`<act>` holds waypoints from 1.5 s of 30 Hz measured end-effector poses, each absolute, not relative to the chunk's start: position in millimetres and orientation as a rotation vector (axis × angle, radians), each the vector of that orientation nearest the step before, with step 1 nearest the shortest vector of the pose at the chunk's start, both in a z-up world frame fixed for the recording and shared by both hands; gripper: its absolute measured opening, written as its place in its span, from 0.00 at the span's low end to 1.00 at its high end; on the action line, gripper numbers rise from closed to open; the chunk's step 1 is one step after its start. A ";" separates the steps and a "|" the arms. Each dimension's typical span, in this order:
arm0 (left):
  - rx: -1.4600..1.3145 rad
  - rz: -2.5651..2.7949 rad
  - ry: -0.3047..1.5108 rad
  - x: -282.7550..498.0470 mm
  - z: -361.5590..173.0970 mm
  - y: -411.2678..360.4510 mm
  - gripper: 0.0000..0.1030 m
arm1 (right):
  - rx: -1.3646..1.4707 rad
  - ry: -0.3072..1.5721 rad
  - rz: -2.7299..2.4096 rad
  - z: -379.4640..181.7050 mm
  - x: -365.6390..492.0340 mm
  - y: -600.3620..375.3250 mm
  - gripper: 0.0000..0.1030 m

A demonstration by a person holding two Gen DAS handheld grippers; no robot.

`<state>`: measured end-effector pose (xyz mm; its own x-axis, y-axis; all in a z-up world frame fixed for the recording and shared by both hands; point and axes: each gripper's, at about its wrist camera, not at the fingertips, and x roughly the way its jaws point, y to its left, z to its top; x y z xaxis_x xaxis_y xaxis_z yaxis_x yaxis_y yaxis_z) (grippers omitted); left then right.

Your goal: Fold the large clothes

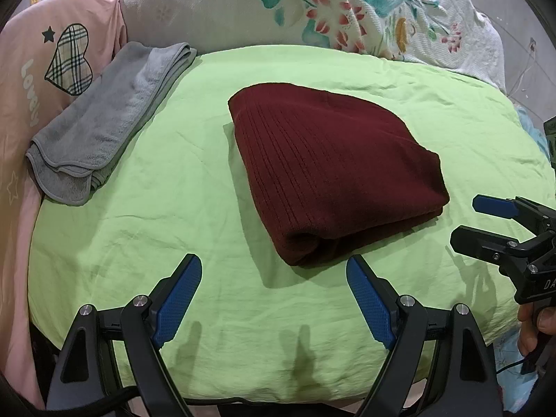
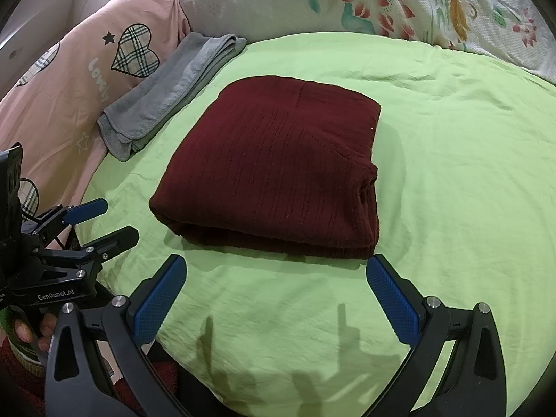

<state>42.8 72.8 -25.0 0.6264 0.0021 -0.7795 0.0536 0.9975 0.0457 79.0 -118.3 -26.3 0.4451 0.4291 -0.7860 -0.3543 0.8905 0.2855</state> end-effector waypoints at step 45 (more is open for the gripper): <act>0.067 -0.018 0.872 43.8 -18.5 72.2 0.83 | 0.085 0.995 0.488 -22.8 80.0 -118.9 1.00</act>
